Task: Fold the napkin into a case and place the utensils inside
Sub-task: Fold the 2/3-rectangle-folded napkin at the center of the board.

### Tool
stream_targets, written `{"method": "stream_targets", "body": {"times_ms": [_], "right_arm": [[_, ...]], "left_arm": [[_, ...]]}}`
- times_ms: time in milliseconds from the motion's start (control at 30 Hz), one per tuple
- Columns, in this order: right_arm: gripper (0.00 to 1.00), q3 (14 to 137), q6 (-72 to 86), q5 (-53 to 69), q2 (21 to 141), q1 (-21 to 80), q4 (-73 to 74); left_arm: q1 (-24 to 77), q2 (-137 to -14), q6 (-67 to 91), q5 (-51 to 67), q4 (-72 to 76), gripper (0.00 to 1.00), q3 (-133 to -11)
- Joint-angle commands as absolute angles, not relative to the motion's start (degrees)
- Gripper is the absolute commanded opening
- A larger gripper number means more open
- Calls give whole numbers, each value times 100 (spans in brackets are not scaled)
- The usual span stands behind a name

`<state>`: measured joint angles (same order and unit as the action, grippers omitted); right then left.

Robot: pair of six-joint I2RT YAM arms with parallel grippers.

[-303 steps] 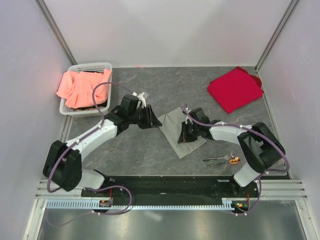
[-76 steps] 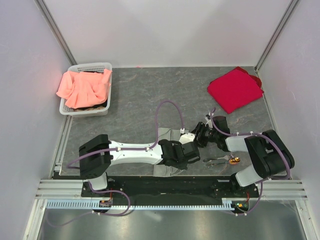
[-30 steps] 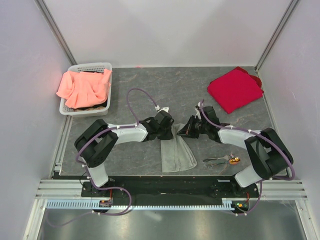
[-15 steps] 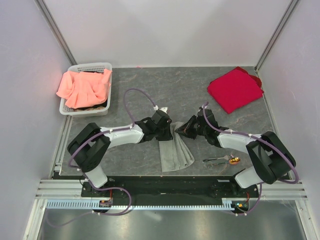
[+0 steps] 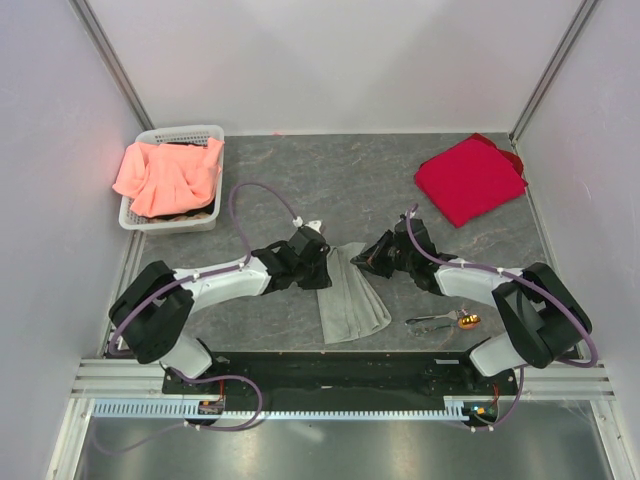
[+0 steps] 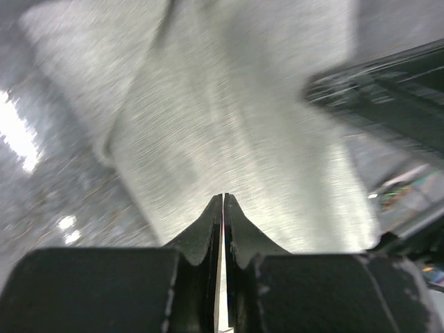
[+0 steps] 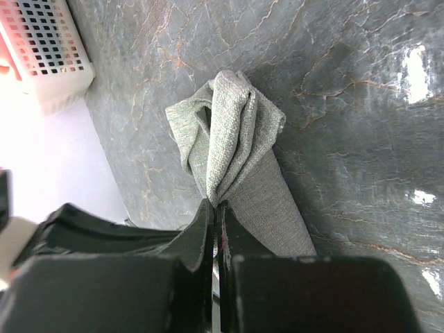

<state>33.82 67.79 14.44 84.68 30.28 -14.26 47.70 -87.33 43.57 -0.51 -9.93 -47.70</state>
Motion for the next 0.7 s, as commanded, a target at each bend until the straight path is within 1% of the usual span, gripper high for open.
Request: {"method": "stream_targets", "body": {"times_ms": [0,167,333,533,667], "right_arm": [[0,3559,6873,1310,8376,3129,-1477],[0,3604,6978,1187,8420,3261,-1477],[0,3647,7320,976,8525,3506,-1634],[0,3683,8146,625,8850,3911,-2073],[0,3542,8665,291,8956,4139,-2451]], "left_arm": [[4737,-8981,4210,-255,-1151,8,-4781],[4737,-9421,4218,-211,-1038,7,-4869],[4755,-9632,4342,-36,-607,7,-4746],[4755,-9589,4412,-18,-343,7,-4562],[4764,-9352,4360,-53,-80,7,-4334]]}}
